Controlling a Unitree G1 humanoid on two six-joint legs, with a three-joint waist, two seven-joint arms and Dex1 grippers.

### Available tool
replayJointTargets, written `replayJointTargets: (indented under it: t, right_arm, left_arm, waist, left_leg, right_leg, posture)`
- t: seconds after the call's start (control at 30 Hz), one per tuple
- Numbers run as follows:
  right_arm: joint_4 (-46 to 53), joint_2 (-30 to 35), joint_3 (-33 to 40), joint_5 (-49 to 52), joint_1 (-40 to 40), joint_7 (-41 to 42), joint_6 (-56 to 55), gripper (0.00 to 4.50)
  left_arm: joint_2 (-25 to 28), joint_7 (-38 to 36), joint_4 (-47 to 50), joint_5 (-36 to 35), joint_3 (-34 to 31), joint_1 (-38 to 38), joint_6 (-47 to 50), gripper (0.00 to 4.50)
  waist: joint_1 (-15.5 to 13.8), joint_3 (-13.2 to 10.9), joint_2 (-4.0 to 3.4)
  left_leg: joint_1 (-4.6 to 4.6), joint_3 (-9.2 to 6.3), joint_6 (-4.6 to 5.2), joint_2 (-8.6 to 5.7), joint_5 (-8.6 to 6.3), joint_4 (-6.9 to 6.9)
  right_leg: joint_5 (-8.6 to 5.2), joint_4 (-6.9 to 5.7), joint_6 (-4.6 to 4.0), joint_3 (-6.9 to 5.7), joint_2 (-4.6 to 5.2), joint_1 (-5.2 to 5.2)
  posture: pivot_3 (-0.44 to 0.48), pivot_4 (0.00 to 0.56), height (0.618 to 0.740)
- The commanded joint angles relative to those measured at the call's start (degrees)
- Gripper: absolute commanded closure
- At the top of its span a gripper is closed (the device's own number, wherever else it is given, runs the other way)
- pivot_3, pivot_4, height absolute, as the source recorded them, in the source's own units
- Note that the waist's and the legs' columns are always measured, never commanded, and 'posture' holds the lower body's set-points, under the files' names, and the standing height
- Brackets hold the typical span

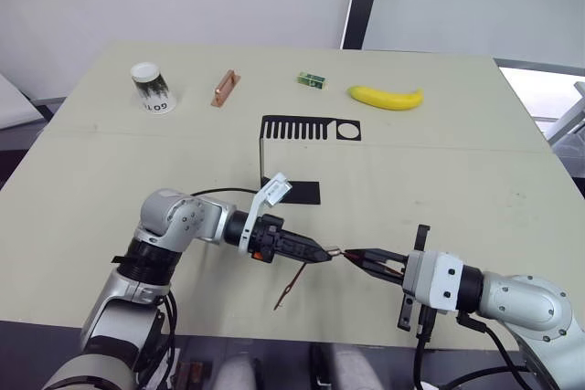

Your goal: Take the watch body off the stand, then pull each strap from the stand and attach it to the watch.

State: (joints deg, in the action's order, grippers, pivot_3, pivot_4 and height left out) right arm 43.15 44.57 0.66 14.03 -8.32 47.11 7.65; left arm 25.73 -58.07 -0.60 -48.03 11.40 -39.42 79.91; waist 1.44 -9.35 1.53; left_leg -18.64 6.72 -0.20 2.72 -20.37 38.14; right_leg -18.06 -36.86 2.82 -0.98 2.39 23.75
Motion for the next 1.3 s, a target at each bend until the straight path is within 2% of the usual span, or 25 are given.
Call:
replayJointTargets:
  t: [0.03,1.3]
  right_arm:
    - [0.94,0.15,0.08,0.22,0.56,0.63,-0.98,4.50]
    - [1.66,-0.73,-6.22,-6.15,6.01,-0.25,2.77,4.50]
  left_arm:
    - [-0.48,0.38,2.32,-0.99,-0.52,0.42,-0.30,2.89]
    - [-2.61,4.66,3.91,-1.88,-0.62,0.44,1.61,2.89]
  waist:
    - [0.00,0.00,0.00]
    - [0.01,-0.03,-0.01]
  left_leg:
    - [0.00,0.00,0.00,0.00,0.00,0.00]
    - [-0.03,-0.02,0.00,0.00,0.00,-0.01]
  right_leg:
    - [0.00,0.00,0.00,0.00,0.00,0.00]
    - [0.00,0.03,0.00,-0.02,0.02,0.02]
  posture:
    - [0.000,0.150,0.739]
    - [0.000,0.150,0.739]
